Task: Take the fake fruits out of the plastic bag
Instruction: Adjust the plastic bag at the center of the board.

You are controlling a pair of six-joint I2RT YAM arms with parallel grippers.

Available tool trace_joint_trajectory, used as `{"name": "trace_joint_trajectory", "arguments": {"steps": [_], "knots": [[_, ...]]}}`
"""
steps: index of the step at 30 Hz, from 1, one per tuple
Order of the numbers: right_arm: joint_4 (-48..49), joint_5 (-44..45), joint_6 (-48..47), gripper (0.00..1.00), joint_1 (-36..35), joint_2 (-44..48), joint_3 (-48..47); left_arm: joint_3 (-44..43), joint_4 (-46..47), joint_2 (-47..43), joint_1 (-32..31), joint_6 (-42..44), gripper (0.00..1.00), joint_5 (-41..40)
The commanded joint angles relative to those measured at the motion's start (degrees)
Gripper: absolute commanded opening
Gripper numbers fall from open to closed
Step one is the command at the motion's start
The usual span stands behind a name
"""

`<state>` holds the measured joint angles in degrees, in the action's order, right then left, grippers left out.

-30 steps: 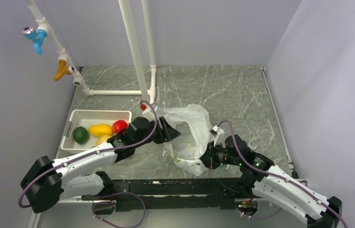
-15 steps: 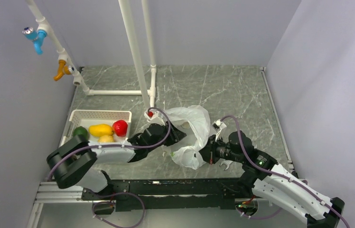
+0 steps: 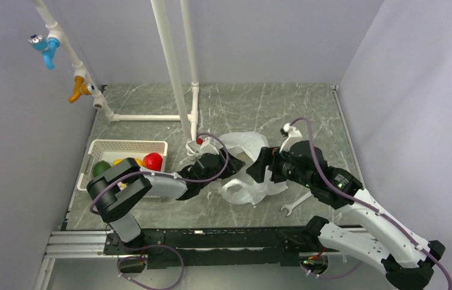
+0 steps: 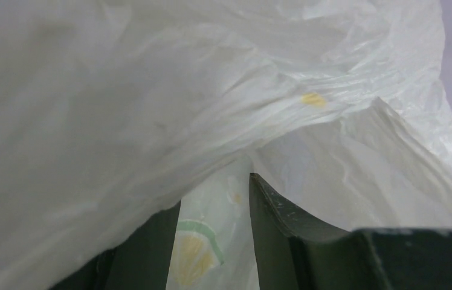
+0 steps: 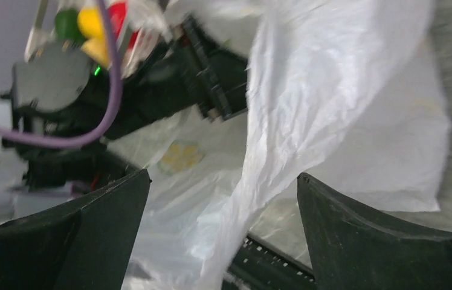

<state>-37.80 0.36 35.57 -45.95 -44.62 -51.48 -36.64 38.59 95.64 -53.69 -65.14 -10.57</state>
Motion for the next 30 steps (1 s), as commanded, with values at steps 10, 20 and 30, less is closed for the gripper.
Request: {"name": "trace_joint_trajectory", "arguments": {"steps": [10, 20, 30], "knots": [[-1.69, -3.02, -5.64, 0.96, 21.69, -4.49, -4.68, -2.66, -1.28, -0.36, 0.22, 1.0, 0.54, -1.58], [3.3, -10.6, -1.52, 0.98, 20.89, -2.67, 8.58, -8.01, -2.0, 5.13, 0.46, -1.09, 0.6, -1.48], [13.64, -17.45, -1.91, 0.62, 17.13, -8.83, 12.11, -12.19, -1.61, 12.1, 0.0, -8.43, 0.55, -11.52]]}}
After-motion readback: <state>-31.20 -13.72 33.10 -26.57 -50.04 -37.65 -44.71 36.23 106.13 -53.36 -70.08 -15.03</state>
